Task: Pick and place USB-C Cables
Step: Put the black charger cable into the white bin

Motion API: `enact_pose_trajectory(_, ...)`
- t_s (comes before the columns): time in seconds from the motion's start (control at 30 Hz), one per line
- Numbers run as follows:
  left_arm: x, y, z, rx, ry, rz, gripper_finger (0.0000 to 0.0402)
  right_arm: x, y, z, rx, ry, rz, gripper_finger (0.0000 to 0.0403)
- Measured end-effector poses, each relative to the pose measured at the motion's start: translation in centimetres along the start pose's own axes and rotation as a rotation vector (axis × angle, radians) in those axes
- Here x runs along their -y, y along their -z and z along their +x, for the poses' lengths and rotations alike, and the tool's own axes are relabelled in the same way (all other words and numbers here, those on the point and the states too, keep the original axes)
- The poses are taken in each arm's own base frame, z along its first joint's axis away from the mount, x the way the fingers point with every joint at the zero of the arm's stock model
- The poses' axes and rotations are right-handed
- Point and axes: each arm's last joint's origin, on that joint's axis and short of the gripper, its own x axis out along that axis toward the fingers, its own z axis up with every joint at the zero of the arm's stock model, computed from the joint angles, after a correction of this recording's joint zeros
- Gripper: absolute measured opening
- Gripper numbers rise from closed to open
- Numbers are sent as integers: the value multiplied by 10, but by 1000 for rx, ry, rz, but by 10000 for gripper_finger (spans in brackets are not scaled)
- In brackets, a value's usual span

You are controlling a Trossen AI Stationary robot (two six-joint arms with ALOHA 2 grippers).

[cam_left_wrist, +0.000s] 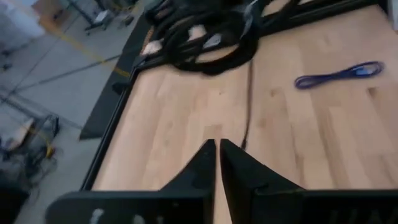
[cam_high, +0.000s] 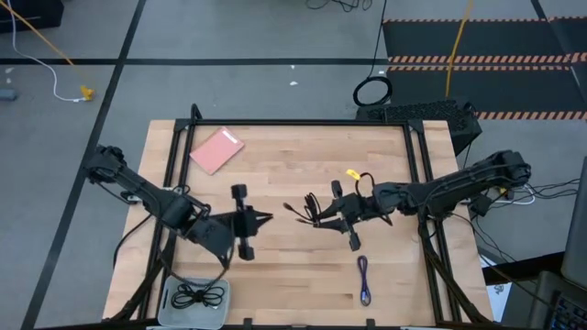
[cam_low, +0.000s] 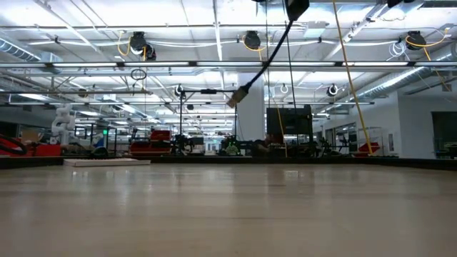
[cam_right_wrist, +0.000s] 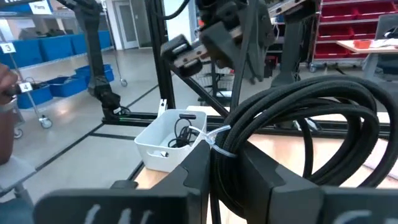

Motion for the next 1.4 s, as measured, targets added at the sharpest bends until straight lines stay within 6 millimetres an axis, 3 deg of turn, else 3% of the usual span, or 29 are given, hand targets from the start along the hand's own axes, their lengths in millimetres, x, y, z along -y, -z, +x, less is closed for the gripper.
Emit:
enact_pose_trajectory(0.27,9,-7,36,48,34,19,125,-1,-9,0,88,-10,-16,52)
enact_pose_trajectory(0.4,14,-1,58,9,110,10,169,-2,-13,-1,132,-13,-41,53)
enact_pose_trajectory(0.67,21,17,102,-90,99,3,230,-2,-22,-7,191,-12,-86,54)
enact_pose_trajectory(0.97,7,16,119,-66,7,-48,243,-2,-22,-8,176,-11,-59,54)
enact_pose_trajectory(1.4,17,22,141,-52,53,22,231,-2,-26,-9,221,13,-56,54)
